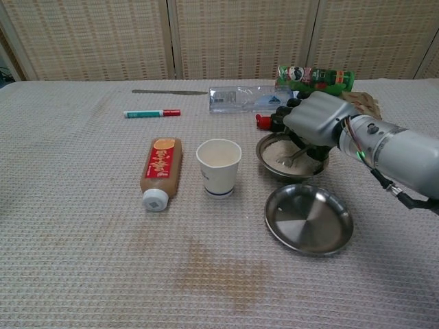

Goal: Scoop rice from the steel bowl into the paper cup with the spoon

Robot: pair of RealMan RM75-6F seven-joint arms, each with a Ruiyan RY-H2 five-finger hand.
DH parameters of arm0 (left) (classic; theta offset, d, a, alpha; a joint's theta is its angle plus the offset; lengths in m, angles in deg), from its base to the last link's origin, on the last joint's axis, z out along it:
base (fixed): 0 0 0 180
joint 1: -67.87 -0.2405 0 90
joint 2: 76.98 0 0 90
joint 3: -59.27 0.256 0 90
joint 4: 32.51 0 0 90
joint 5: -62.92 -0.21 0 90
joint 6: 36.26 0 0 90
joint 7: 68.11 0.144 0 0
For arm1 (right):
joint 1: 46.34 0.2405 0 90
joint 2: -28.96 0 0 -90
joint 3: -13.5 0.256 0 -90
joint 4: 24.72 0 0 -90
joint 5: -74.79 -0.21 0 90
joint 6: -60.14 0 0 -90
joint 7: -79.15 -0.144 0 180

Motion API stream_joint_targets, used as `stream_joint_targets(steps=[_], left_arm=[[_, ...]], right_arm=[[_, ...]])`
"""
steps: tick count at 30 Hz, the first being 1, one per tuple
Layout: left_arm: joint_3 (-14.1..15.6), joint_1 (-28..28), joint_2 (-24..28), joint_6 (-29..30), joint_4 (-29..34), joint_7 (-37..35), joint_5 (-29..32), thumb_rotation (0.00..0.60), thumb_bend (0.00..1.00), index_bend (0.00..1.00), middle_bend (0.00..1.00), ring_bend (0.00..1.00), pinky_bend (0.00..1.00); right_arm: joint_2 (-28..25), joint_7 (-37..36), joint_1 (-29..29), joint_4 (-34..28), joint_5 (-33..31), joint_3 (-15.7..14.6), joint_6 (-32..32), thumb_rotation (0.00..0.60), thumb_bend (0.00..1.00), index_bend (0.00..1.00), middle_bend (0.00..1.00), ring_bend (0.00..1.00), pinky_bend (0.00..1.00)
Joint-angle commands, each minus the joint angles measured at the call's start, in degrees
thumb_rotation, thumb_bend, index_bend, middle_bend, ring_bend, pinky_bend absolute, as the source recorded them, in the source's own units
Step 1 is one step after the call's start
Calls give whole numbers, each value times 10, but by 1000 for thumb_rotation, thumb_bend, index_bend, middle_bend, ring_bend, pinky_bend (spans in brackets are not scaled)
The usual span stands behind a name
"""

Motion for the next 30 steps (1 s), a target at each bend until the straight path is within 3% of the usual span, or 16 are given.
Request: stream_joint_targets(steps=[1, 9, 20, 30], left_arm=[[0, 0, 0, -1, 0, 0, 0, 600, 431, 0, 0, 0, 213], [0, 0, -1, -1, 0, 1, 0, 600, 432, 0, 0, 0, 212], [1, 0, -2, 0, 1, 3, -1, 600, 432, 0, 0, 0, 212], [1, 0, -1, 1, 1, 2, -2, 600, 431, 0, 0, 0, 213]], right_arm=[[-7, -9, 0, -6, 1, -2, 6, 600, 337, 631, 49, 0, 0], [-29, -44, -7, -22, -5, -3, 16, 600, 337, 633, 51, 0, 0], [-54, -165, -25, -41, 2, 12, 13, 600, 337, 644, 57, 0, 0], [-63, -180, -11, -71, 2, 23, 17, 600, 337, 644, 58, 0, 0]])
